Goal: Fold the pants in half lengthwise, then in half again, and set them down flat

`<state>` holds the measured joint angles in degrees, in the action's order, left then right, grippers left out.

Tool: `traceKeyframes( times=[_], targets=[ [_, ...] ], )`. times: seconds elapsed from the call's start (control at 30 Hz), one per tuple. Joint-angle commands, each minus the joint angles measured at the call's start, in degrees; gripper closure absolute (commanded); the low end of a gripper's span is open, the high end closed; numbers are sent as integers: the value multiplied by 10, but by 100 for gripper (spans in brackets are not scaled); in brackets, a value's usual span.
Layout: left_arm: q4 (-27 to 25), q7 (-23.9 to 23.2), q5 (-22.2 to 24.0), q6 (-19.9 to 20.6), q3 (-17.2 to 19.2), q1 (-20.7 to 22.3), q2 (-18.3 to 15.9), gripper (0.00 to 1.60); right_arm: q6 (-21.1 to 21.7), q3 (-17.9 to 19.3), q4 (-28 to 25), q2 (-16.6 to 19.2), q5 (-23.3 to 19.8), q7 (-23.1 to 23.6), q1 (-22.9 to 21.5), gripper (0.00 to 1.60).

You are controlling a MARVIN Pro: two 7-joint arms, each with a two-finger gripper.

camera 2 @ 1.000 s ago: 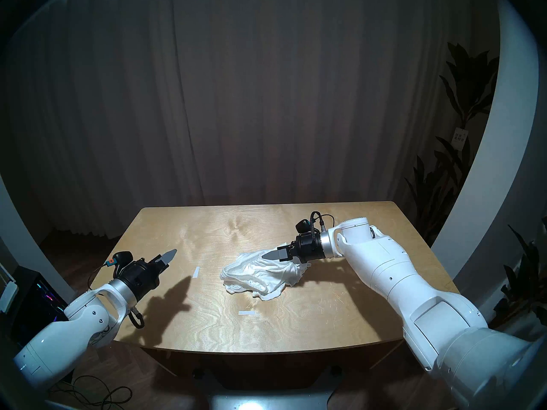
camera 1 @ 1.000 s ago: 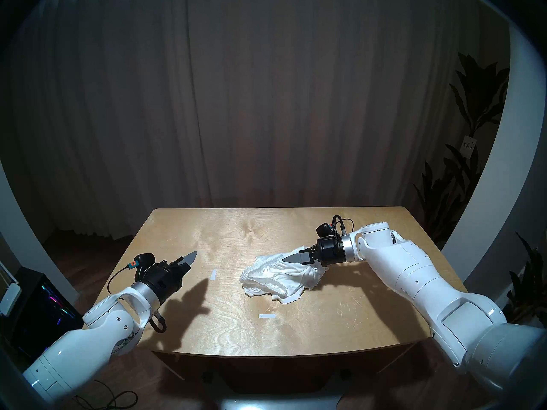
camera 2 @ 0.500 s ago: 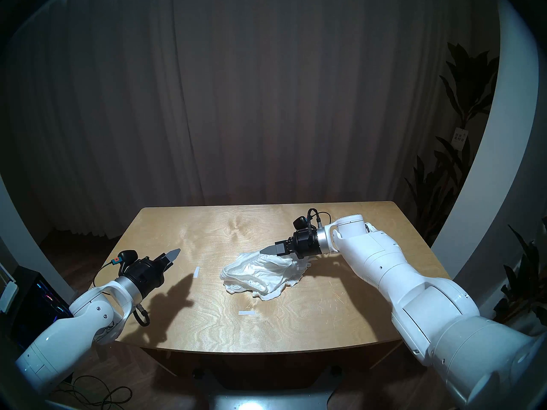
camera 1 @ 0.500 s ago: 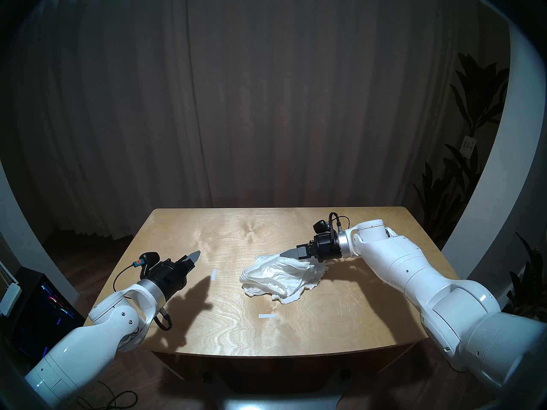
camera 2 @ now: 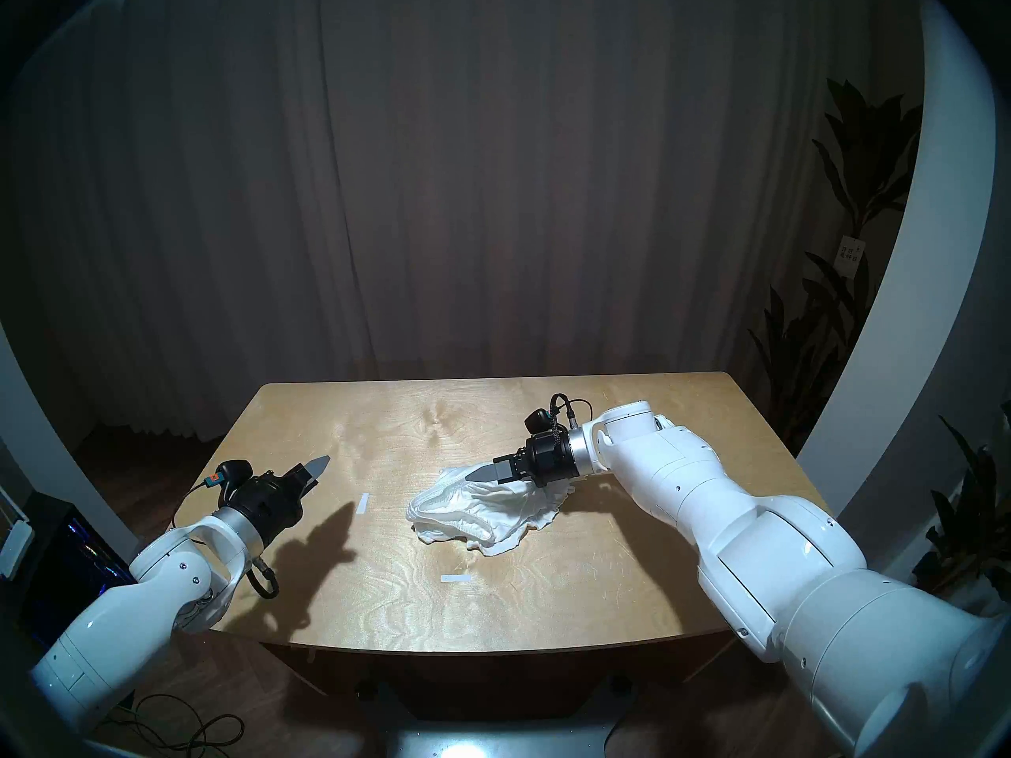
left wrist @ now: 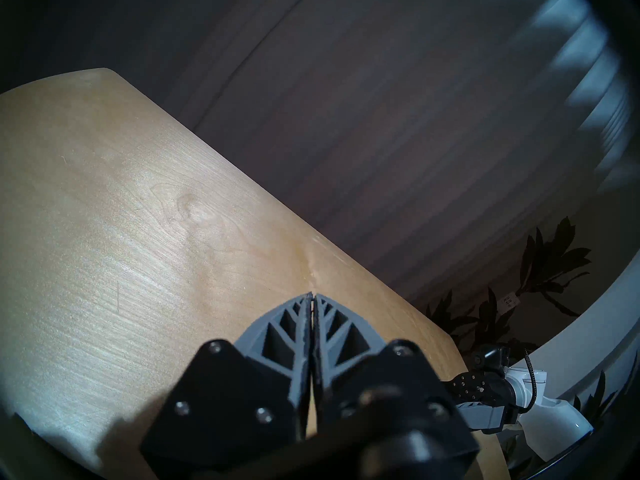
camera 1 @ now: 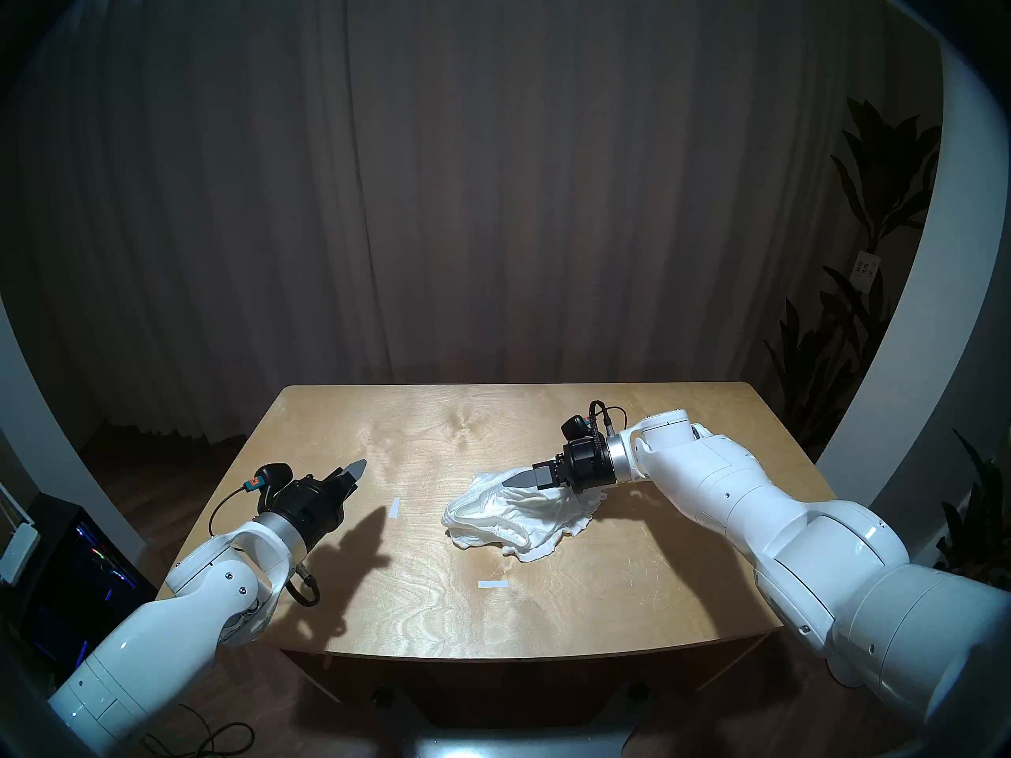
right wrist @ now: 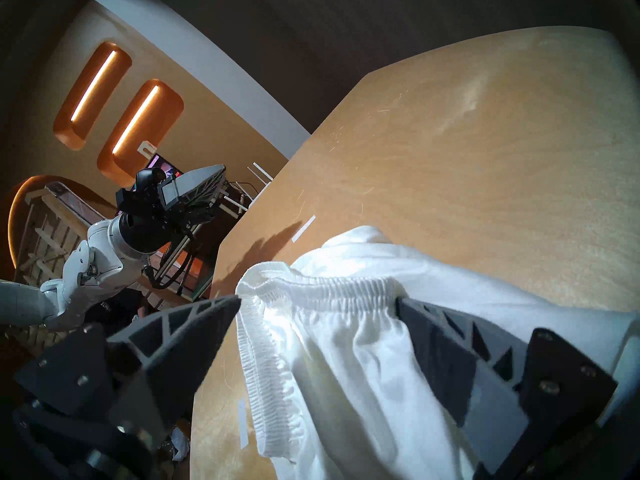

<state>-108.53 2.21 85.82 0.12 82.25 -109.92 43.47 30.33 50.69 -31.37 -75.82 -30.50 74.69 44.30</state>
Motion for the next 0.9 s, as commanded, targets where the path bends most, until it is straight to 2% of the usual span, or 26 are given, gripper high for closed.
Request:
traceKeyframes(
  times=[0.0,0.03,0.07,0.1,0.17,0.3,0.33,0.37,0.47,0.6,0.63,0.67,0.87],
  targets=[
    [-10,-13,-2,-10,14,-11,-6,125,-12,-4,-2,-15,-8,47,-17,88],
    [-11,-14,-2,-10,15,-13,-6,125,-13,-5,-3,-14,-9,50,-17,100],
    [-11,-15,-3,-11,15,-14,-7,125,-12,-6,-8,-11,-9,54,-15,106],
    [-11,-16,-3,-11,16,-16,-7,125,-11,-7,-13,-8,-11,56,-14,134],
    [-11,-19,-5,-12,15,-17,-7,125,-8,-8,-27,2,-13,63,-10,160],
    [-14,-25,-5,-14,16,-20,-7,125,2,-13,-69,26,-17,74,4,160],
    [-15,-26,-6,-14,16,-20,-7,125,1,-24,-63,26,-31,58,0,160],
    [-15,-27,-6,-15,16,-21,-7,125,11,-22,-88,38,-25,73,10,160],
    [-17,-30,-6,-16,15,-22,-6,125,21,-38,-109,55,-30,70,18,160],
    [-19,-33,-8,-17,13,-26,-4,125,36,-61,-145,82,-34,60,38,160],
    [-19,-33,-8,-18,12,-27,-3,125,33,-69,-137,81,-43,41,37,160],
    [-19,-34,-9,-18,11,-28,-3,125,40,-70,-162,93,-41,52,48,160],
    [-25,-38,-12,-22,11,-37,-3,125,44,-94,-202,112,-74,25,62,160]
  ],
)
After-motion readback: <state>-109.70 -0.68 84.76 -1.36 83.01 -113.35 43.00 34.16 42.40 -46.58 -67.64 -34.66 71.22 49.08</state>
